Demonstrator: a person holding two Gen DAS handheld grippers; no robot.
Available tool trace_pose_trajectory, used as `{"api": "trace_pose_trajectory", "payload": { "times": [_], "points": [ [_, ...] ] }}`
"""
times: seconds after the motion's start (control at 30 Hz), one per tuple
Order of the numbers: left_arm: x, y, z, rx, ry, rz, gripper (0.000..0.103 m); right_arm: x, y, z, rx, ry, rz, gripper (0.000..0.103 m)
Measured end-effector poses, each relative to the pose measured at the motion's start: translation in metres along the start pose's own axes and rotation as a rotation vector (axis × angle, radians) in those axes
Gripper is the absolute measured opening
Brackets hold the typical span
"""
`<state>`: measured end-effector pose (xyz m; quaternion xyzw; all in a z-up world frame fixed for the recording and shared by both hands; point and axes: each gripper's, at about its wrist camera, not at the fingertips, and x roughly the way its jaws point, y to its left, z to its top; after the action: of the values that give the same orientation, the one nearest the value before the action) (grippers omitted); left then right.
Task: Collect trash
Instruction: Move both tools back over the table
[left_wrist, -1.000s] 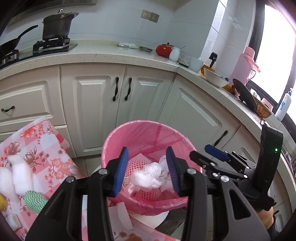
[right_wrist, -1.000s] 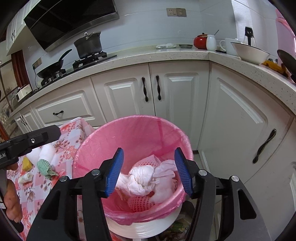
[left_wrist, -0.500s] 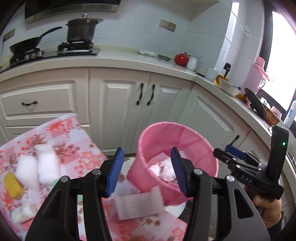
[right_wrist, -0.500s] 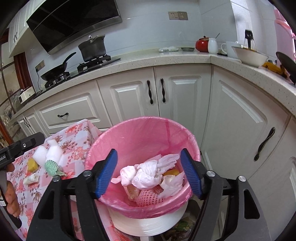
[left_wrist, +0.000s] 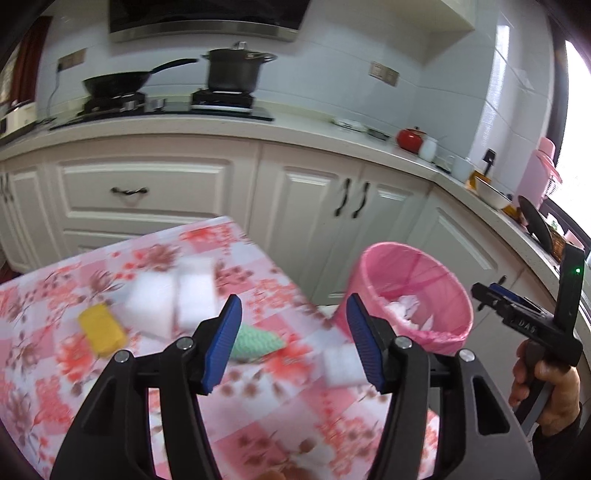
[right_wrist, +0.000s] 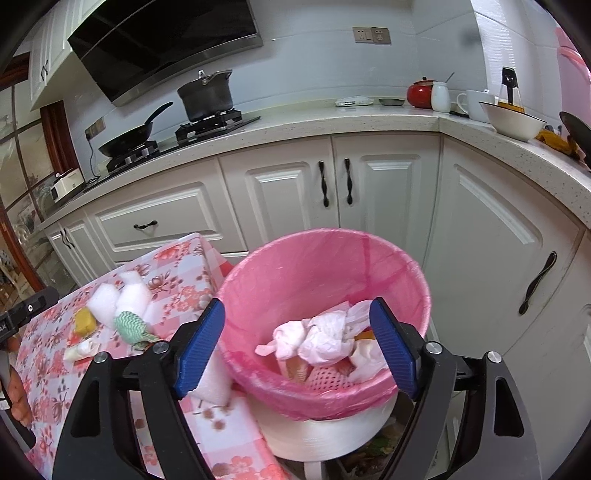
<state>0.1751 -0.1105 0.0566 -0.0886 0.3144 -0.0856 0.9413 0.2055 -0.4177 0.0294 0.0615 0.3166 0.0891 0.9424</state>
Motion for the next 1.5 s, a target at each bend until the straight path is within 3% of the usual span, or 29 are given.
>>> {"api": "trace_pose_trajectory", "payload": {
  "times": [0.73, 1.23, 1.5],
  "points": [
    [-0.075, 0.105, -0.037, -0.141, -0.047, 0.175, 0.060, -0.015, 0.064, -0.007, -0.098, -0.004, 0.079, 0.084],
    [-0.051, 0.117, -0.057, -0.141, 0.019, 0.185, 0.060, 0.002, 0.118, -0.015, -0.177, 0.034, 0.160, 0.084],
    [-0.039, 0.121, -0.065, -0.155, 0.045, 0.181, 0.060, 0.028, 0.130, -0.043, -0.218, 0.105, 0.102, 0.084]
  ]
}}
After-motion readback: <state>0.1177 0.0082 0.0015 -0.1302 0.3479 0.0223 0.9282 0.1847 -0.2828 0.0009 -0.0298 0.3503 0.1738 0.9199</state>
